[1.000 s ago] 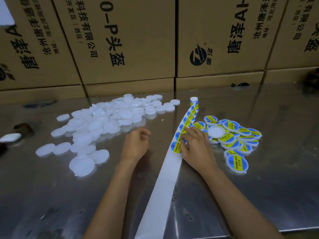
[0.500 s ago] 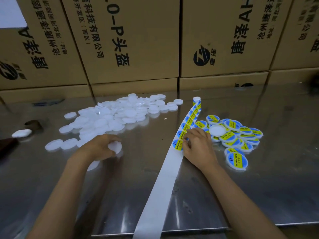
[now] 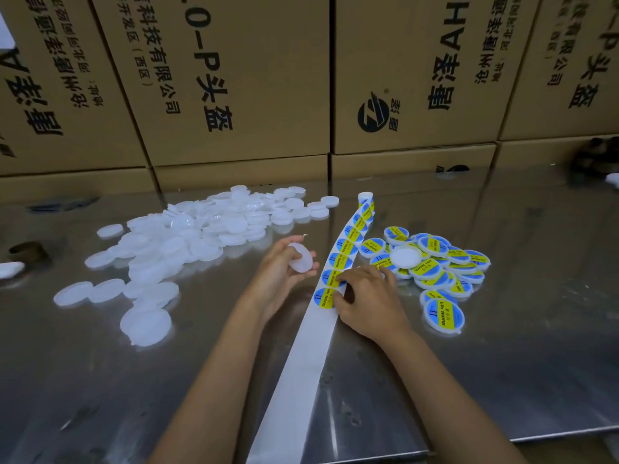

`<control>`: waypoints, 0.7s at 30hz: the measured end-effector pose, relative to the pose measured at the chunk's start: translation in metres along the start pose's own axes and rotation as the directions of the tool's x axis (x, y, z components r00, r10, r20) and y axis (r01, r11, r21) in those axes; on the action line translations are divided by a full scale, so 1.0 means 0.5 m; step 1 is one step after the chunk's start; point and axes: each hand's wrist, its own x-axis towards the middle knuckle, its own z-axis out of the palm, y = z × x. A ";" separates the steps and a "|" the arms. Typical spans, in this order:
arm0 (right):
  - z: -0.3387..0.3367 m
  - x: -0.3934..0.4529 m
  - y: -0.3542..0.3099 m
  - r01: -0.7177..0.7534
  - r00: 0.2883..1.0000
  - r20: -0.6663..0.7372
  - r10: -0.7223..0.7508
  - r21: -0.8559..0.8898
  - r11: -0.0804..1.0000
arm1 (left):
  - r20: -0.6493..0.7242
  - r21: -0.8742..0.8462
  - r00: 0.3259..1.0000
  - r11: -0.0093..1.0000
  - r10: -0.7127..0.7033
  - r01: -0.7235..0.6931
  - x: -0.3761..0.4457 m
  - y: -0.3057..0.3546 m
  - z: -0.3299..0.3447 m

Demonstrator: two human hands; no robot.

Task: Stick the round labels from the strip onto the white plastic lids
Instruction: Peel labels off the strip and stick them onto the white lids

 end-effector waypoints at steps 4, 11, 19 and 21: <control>-0.008 0.004 0.000 0.005 0.999 0.044 -0.006 0.030 1.000 | -0.030 -0.035 0.999 0.999 -0.024 0.023 0.003 -0.025 0.009; -0.018 -0.019 0.006 0.002 0.998 0.066 -0.007 0.087 0.996 | 0.023 0.211 0.999 0.977 -0.025 0.020 -0.003 -0.036 0.015; -0.018 -0.020 -0.013 -0.063 0.998 0.038 0.059 0.117 0.991 | 0.042 0.321 0.999 0.947 -0.006 -0.008 -0.003 -0.035 0.018; -0.017 -0.018 -0.017 -0.081 0.996 0.036 0.077 0.130 0.988 | 0.034 0.325 0.999 0.946 -0.007 -0.005 -0.003 -0.035 0.017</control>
